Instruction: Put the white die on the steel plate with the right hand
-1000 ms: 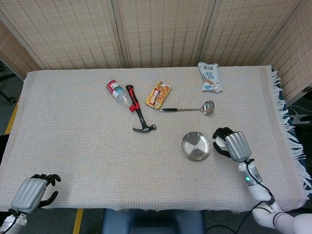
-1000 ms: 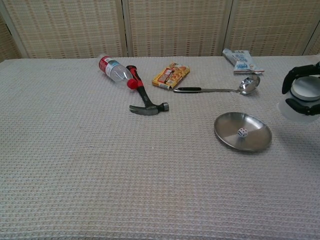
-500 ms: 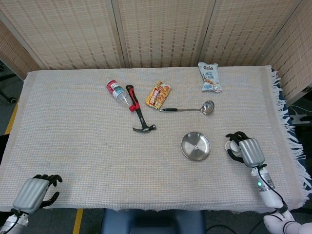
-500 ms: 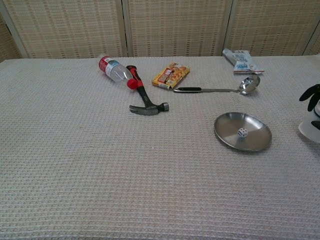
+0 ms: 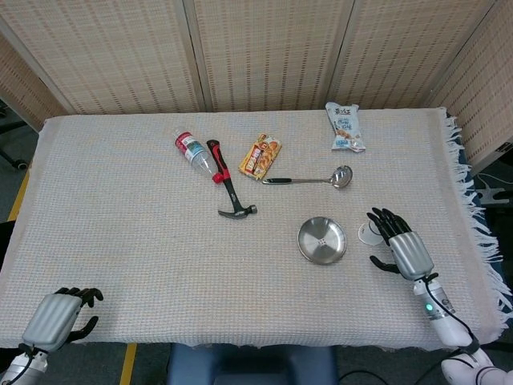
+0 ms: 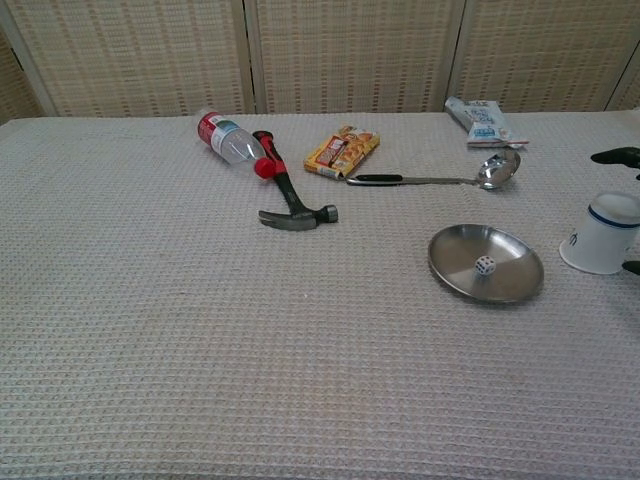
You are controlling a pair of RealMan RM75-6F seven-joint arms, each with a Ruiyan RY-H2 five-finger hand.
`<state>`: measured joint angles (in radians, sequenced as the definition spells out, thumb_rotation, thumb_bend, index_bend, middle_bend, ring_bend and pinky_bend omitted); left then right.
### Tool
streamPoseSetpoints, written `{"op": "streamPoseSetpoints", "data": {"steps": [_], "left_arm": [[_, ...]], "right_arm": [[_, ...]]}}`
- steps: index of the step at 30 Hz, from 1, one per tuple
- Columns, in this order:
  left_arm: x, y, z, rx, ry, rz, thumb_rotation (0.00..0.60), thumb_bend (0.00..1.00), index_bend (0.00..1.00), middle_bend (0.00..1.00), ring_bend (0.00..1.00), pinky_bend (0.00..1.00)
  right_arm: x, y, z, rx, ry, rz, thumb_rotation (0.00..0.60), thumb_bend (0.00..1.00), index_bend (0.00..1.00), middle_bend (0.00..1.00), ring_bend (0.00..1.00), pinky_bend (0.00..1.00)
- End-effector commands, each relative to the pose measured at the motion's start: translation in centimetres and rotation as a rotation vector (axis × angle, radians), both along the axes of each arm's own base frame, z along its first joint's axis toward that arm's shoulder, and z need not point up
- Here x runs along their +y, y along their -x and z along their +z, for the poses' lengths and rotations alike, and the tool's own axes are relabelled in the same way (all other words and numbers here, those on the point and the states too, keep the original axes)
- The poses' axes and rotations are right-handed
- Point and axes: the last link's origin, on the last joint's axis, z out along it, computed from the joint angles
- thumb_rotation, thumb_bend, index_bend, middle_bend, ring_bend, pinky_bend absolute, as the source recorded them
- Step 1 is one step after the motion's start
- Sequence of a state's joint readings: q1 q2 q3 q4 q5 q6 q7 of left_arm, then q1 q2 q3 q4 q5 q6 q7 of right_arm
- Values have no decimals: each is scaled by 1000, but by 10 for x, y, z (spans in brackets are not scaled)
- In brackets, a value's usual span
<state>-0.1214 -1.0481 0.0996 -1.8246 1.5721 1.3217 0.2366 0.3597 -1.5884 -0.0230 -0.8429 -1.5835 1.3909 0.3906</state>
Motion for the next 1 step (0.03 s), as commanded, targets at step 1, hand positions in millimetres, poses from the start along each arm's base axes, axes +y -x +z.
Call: {"op": "streamPoseSetpoints", "data": {"steps": [1], "left_arm": [[0,0,0,0,-1,1,600,336,405,477,437,441]], "right_arm": [[29,-14,33,133,35,-12,600,113,0,10,0,119]]}}
